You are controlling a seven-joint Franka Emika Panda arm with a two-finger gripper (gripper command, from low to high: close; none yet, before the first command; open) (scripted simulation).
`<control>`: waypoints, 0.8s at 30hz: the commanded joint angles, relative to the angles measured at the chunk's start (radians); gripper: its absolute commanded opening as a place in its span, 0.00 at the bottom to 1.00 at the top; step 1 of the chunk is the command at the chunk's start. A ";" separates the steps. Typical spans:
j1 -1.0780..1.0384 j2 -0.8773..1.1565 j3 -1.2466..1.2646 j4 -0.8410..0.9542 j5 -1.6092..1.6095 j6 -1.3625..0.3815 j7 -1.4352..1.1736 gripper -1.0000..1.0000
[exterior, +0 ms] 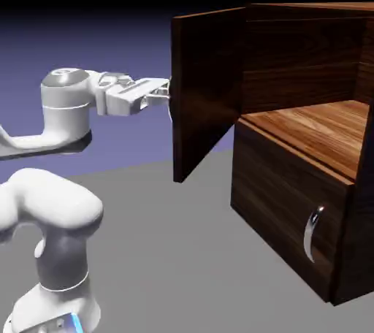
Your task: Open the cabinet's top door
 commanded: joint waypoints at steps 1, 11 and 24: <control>-0.001 0.018 0.036 0.014 0.035 -0.028 0.007 0.00; -0.124 0.265 0.399 0.250 0.349 -0.314 0.095 0.00; -0.555 0.527 0.850 0.699 0.575 -0.671 0.180 0.00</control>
